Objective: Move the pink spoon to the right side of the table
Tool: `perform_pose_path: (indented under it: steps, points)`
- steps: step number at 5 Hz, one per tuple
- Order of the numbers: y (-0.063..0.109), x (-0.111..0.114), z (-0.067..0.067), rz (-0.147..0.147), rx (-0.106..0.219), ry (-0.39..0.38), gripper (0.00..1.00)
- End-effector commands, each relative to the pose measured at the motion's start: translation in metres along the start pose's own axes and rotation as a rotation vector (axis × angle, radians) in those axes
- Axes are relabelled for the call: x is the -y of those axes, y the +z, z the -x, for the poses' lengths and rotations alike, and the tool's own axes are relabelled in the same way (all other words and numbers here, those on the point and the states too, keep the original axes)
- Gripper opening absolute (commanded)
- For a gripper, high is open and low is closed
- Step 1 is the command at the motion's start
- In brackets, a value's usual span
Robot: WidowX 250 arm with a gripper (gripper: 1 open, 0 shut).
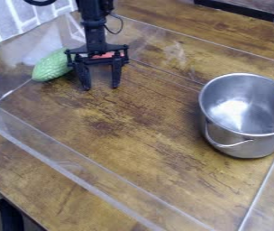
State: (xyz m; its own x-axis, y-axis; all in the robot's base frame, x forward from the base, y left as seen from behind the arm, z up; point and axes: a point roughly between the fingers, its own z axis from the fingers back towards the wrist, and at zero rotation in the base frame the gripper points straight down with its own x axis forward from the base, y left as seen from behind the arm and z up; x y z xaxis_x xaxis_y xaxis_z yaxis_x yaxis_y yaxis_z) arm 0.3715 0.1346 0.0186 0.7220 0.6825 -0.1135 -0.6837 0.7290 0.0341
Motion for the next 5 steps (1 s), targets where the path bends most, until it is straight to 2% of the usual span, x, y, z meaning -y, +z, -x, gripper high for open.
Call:
perform_pose_path:
  steps: [1,4,5]
  points:
    - [-0.0017,-0.0047,0.0019,-0.027,-0.004,0.027,0.00]
    - [-0.0020,-0.0067,0.0016,-0.043,-0.019,0.058,0.00]
    - [0.0023,-0.0122,0.0041,0.020,-0.048,0.054,1.00]
